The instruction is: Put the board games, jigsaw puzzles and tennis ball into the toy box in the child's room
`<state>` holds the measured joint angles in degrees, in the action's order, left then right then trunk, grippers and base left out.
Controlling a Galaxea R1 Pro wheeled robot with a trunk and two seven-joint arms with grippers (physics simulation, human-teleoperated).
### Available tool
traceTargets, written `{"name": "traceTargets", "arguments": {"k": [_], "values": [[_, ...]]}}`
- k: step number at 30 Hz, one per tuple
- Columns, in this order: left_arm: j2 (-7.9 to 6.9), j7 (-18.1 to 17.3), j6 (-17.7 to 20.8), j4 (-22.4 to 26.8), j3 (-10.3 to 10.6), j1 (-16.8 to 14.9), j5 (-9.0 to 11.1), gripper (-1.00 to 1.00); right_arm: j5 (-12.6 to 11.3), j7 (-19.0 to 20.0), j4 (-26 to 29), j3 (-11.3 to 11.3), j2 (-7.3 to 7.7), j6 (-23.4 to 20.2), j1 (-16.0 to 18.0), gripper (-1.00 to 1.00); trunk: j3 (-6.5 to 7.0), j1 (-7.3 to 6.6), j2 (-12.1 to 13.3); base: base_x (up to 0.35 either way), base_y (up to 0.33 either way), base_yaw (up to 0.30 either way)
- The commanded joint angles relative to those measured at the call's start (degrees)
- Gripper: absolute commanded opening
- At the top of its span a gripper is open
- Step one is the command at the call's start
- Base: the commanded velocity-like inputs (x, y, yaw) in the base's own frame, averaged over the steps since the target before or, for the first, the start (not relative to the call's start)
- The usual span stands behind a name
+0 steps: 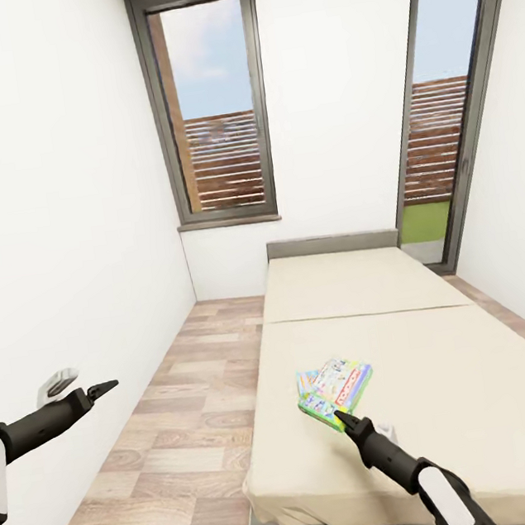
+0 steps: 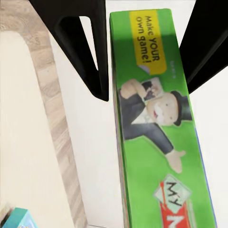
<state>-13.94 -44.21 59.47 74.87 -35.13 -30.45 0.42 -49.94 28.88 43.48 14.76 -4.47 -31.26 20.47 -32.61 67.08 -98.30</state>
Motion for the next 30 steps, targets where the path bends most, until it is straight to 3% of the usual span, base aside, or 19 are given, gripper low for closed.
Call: {"name": "traceTargets", "arguments": {"k": [1, 5, 8, 9, 12, 15, 17, 19, 24, 30], "values": [[-0.01, -0.2, 0.4, -0.1, -0.1, -0.1, 0.0, 1.00, 0.1, 0.0, 0.4, -0.1, -0.33, -0.4, 0.0, -1.00, 0.12, -0.23, 0.4, 0.000, 0.000, 0.000], [-0.03, -0.2, 0.4, -0.3, -0.2, -0.1, 0.0, 1.00, 0.2, -0.4, 3.7, -3.8, -1.66, -1.3, -0.2, -1.00, 0.84, -1.11, 2.0, 0.000, 0.000, 0.000], [-0.08, -0.2, 0.4, -0.4, -0.3, -0.1, 0.0, 1.00, 0.2, -2.1, 8.6, -8.1, -2.65, -2.1, -0.3, -1.00, 1.37, -1.77, 3.2, 0.000, 0.000, 0.000], [-0.09, -0.2, 0.4, -0.5, -0.3, -0.1, 0.0, 1.00, 0.2, -3.9, 11.4, -10.4, -3.16, -2.3, -0.3, -1.00, 1.55, -1.99, 3.6, 0.000, 0.000, 0.000], [-0.11, -0.2, 0.4, -0.5, -0.7, -0.1, 0.0, 1.00, 0.0, -7.3, 16.5, -13.4, -3.64, -2.5, -0.3, -1.00, 2.09, -2.65, 4.8, 0.000, 0.000, 0.000], [-0.12, -0.2, 0.4, -0.6, -1.8, -0.1, 0.0, 1.00, -0.2, -12.5, 25.5, -17.0, -4.03, -2.5, -0.3, -1.00, 2.63, -3.30, 6.0, 0.000, 0.000, 0.000], [-0.12, -0.2, 0.4, -0.6, -2.1, -0.1, 0.0, 1.00, -0.3, -13.8, 28.0, -18.5, -4.06, -2.6, -0.3, -1.00, 2.99, -3.74, 6.8, 0.000, 0.000, 0.000], [-0.12, -0.2, 0.4, -0.6, -2.5, -0.1, -0.1, 1.00, -0.4, -15.2, 31.5, -21.3, -3.85, -2.9, -0.3, -1.00, 3.35, -4.18, 7.6, 0.000, 0.000, 0.000], [-0.08, -0.1, 0.3, -0.6, -2.6, -0.1, -0.1, 1.00, -0.5, -14.4, 32.7, -22.6, -3.62, -3.0, -0.3, -1.00, 4.25, -5.28, 9.6, 0.000, 0.000, 0.000], [-0.10, -0.1, 0.3, -0.6, -2.6, -0.1, -0.1, 1.00, -0.3, -5.9, 31.6, -22.3, -3.17, -2.5, -0.5, -1.00, 5.32, -6.60, 12.0, 0.000, 0.000, 0.000]]}}
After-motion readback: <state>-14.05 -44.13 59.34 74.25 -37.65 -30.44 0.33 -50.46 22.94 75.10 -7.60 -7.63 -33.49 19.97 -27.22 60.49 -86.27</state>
